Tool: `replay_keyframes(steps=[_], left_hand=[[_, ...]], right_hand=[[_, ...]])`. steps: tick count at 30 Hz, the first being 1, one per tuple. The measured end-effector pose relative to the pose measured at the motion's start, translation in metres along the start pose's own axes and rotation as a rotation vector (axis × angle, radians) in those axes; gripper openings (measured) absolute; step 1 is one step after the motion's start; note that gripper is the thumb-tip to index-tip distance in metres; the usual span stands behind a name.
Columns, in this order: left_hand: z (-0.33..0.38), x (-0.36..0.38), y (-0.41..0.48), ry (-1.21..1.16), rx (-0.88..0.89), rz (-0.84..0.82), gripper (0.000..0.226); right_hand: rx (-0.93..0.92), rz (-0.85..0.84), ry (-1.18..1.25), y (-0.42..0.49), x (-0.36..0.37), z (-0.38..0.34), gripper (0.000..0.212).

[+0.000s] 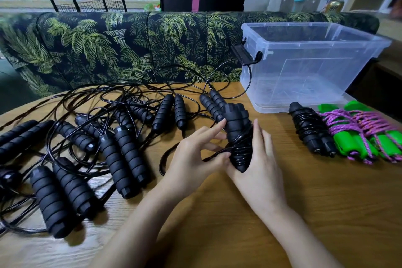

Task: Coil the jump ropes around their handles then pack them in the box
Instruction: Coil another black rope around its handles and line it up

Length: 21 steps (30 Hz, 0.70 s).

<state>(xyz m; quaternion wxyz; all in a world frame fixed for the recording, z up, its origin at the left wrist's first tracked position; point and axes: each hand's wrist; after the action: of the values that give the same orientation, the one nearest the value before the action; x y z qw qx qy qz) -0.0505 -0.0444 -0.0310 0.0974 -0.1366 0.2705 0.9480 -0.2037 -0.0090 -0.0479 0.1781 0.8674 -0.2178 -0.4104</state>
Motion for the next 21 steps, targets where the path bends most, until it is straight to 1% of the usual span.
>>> replay_keyframes(steps=[2, 5, 7, 10, 12, 14, 16, 18, 21], left_hand=[[0.000, -0.002, 0.001, -0.015, -0.009, 0.009, 0.061], [0.005, -0.006, 0.004, -0.092, -0.052, 0.061, 0.050], [0.007, -0.007, 0.005, -0.118, -0.073, 0.088, 0.045], [0.008, -0.011, 0.007, -0.105, -0.050, 0.146, 0.040], [0.008, -0.014, 0.008, -0.110, -0.063, 0.190, 0.039], [0.008, -0.015, 0.009, -0.134, -0.116, 0.215, 0.045], [0.007, -0.015, 0.010, -0.180, -0.183, 0.208, 0.054], [0.008, -0.015, 0.011, -0.233, -0.221, 0.166, 0.057], [0.014, -0.015, 0.011, -0.358, -0.248, 0.090, 0.045]], right_hand=[[-0.023, -0.032, 0.086, -0.001, -0.002, -0.001, 0.098], [-0.078, -0.044, 0.225, -0.002, -0.003, -0.004, 0.085], [-0.070, -0.065, 0.290, -0.001, -0.002, -0.004, 0.077], [-0.052, -0.093, 0.413, -0.001, -0.003, -0.006, 0.073], [-0.054, -0.106, 0.518, -0.003, -0.005, -0.011, 0.070], [-0.049, -0.139, 0.613, -0.003, -0.007, -0.015, 0.067], [-0.038, -0.204, 0.710, -0.001, -0.009, -0.017, 0.066], [-0.032, -0.268, 0.792, -0.001, -0.011, -0.019, 0.066], [-0.022, -0.301, 0.857, -0.002, -0.012, -0.020, 0.063]])
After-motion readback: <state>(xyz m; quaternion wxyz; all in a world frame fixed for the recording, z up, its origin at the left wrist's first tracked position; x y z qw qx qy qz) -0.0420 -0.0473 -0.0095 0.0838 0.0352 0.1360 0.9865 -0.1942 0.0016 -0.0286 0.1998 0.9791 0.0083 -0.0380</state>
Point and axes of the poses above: each hand's wrist, its own y-axis towards the middle knuckle, its own x-axis out of the palm, z = x × y, and after that the axes turned 4 degrees about z, right-handed
